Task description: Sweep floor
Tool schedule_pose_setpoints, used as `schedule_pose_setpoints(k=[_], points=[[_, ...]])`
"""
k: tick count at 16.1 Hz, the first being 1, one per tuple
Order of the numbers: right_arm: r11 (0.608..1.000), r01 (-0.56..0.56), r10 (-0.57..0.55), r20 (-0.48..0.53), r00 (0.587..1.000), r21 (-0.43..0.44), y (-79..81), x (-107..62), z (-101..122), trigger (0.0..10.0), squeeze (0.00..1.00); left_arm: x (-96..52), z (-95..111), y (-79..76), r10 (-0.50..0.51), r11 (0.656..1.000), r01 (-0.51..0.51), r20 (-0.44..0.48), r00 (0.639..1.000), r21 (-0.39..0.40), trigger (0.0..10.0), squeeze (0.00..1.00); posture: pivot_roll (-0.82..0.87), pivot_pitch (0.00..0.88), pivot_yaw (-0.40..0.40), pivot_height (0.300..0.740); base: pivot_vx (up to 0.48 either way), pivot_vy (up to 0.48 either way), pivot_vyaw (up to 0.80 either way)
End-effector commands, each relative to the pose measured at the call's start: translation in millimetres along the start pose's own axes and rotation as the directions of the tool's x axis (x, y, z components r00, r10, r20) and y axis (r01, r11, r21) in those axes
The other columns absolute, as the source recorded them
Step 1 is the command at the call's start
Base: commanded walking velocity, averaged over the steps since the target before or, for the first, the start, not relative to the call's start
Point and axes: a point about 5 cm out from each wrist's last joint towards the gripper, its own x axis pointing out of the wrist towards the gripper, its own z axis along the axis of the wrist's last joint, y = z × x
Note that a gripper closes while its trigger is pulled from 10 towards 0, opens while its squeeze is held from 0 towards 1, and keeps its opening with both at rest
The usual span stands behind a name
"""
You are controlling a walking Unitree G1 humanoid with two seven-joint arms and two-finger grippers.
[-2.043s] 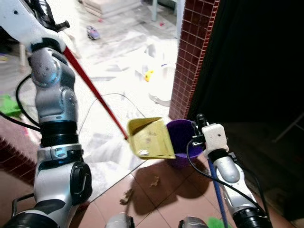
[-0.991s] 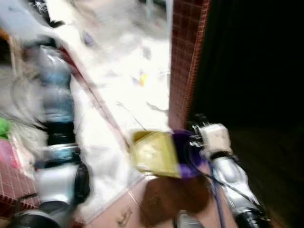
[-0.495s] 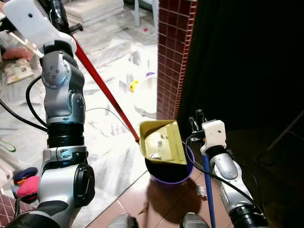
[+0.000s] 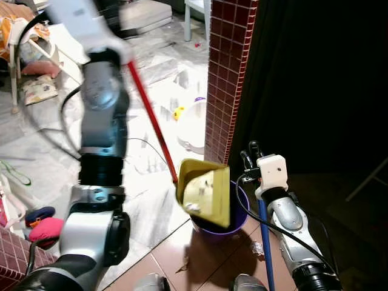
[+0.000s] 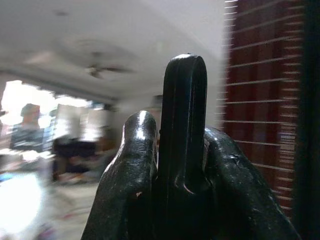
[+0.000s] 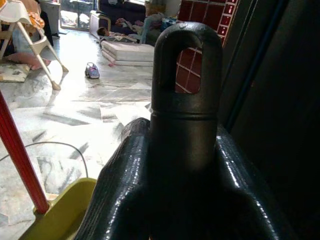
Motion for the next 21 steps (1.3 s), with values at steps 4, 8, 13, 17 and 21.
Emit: schedule_pose_setpoints(k=[4,8,13,17,21], points=[[0.999,-0.013,0.014,0.025,1.000,-0.038,-1.6,7.5,6,10.0,0.00,-12.5,32,-70.8,-0.394,0.916,0.400,0.148,0.907,-0.013,10.0,0.00,-0.11,0.000,0.064,0.740,0.000,0.000,0.00],[0.999,-0.015,0.017,0.038,0.999,-0.042,-2.3,13.1,10,10.0,0.00,-37.6,37,-104.9,-0.601,0.794,0.608,0.177,0.780,0.016,10.0,0.00,-0.10,0.000,0.049,0.740,0.000,0.000,0.00],[0.996,-0.016,0.022,0.079,0.997,-0.083,-11.5,31.7,22,10.0,0.00,-63.4,57,-125.0,-0.782,0.621,0.744,0.256,0.569,0.245,10.0,0.00,-0.05,0.000,0.030,0.740,0.000,0.000,0.00],[0.996,-0.009,0.020,0.126,0.992,-0.089,-17.7,50.7,40,10.0,0.00,-59.9,63,-131.0,-0.782,0.620,0.742,0.278,0.557,0.257,10.0,0.00,-0.05,0.000,0.027,0.740,0.000,0.000,0.00],[0.995,0.037,-0.020,0.171,0.985,-0.097,-28.3,68.2,57,10.0,0.00,-67.4,62,-135.7,-0.781,0.620,0.750,0.281,0.558,0.231,10.0,0.00,-0.05,0.000,0.036,0.740,0.000,0.000,0.00]])
